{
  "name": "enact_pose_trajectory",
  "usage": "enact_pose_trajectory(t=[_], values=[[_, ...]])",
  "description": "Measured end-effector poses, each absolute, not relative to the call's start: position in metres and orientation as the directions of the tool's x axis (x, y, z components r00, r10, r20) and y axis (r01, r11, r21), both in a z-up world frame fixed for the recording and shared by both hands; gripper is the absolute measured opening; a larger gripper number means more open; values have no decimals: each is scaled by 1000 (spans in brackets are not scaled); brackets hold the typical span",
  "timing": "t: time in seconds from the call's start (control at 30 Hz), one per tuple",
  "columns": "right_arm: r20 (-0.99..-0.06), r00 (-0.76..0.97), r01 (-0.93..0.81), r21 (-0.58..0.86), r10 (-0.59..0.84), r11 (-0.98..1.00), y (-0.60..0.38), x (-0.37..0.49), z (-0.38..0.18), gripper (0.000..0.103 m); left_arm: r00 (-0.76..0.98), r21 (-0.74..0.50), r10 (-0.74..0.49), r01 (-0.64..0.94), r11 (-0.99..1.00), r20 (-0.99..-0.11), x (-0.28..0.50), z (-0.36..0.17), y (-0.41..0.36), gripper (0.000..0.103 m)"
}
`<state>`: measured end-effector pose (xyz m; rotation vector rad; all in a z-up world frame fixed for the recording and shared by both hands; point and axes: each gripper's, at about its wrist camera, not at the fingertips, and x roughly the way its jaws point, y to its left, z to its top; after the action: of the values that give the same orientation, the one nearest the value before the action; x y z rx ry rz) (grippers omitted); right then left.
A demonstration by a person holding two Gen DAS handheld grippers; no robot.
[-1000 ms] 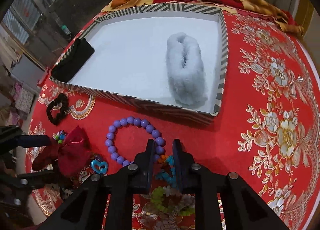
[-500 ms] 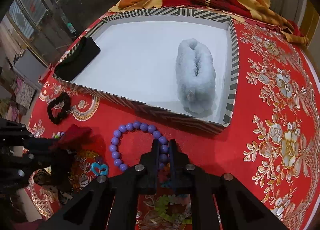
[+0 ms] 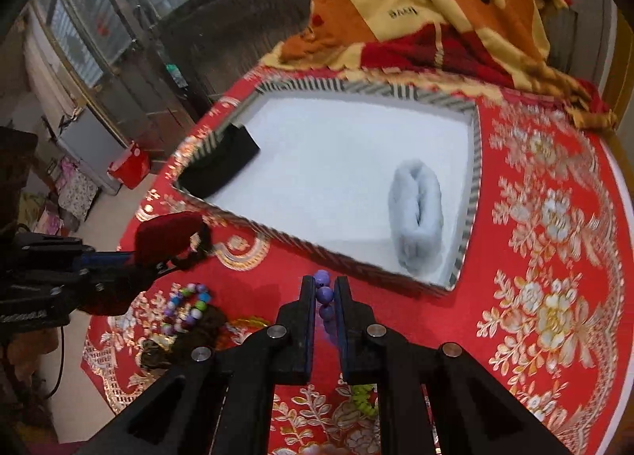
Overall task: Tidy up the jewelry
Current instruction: 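Release the red bow in the tray with the left tool while the right releases the bracelet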
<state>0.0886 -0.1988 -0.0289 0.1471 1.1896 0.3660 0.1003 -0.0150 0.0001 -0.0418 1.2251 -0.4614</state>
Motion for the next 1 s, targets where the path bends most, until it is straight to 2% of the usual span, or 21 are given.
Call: enact_pose_trajectory(t=[0.43,1.0], values=[[-845,392,-268,273,363,924,-187,92,17,8,368,-199,-287,258,945,-884,97,22,-7,13],[-838,423,-274,244,344,930,-186,106,32,8,402,-150,-233,228,962,-885,120,25,-13,13]])
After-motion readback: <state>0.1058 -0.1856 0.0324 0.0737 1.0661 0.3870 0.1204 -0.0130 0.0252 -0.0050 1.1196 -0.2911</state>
